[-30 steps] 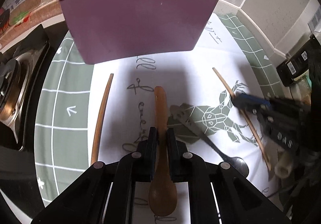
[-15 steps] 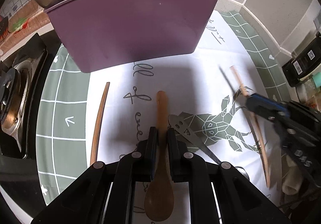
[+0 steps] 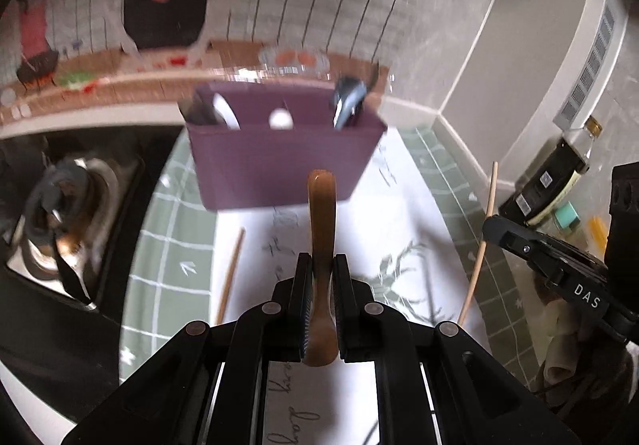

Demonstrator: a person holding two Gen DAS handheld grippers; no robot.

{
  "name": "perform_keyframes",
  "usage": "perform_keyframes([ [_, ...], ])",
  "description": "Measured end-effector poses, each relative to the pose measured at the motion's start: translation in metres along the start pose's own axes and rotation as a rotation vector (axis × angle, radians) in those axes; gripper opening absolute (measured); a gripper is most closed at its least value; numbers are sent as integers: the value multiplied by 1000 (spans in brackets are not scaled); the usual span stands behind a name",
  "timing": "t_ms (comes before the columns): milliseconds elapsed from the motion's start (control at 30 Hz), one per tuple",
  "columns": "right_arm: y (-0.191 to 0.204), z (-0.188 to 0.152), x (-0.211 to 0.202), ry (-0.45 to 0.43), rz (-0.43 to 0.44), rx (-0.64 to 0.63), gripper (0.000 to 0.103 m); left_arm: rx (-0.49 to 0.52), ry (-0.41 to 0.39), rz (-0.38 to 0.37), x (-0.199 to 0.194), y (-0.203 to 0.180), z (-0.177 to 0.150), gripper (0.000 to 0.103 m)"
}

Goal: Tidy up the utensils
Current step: 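Drop the wooden spoon into the caddy with the left tool while the right drops the chopstick in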

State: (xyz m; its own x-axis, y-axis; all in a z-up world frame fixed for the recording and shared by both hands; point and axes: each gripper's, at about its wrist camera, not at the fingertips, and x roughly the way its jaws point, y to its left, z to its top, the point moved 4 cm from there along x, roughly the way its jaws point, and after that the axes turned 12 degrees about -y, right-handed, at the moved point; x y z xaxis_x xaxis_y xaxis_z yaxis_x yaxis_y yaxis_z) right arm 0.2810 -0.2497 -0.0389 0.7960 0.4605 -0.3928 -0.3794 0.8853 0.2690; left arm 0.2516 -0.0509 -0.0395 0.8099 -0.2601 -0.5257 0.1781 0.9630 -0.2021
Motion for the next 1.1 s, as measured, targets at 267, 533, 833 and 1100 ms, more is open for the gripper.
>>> perform_keyframes([
  [267, 21, 61, -12, -140, 45, -19, 6, -1, -191, -67, -47, -7, 77, 11],
  [533, 71, 192, -19, -344, 51, -216, 6, 30, -433, -29, -55, 6, 198, 11],
  [833, 61, 181, 80, -237, 10, -216, 6, -18, -290, 25, 50, 47, 180, 11],
  [1100, 22, 118, 150, 15, 32, -38, 7, -57, -93, -60, 103, 57, 135, 34],
])
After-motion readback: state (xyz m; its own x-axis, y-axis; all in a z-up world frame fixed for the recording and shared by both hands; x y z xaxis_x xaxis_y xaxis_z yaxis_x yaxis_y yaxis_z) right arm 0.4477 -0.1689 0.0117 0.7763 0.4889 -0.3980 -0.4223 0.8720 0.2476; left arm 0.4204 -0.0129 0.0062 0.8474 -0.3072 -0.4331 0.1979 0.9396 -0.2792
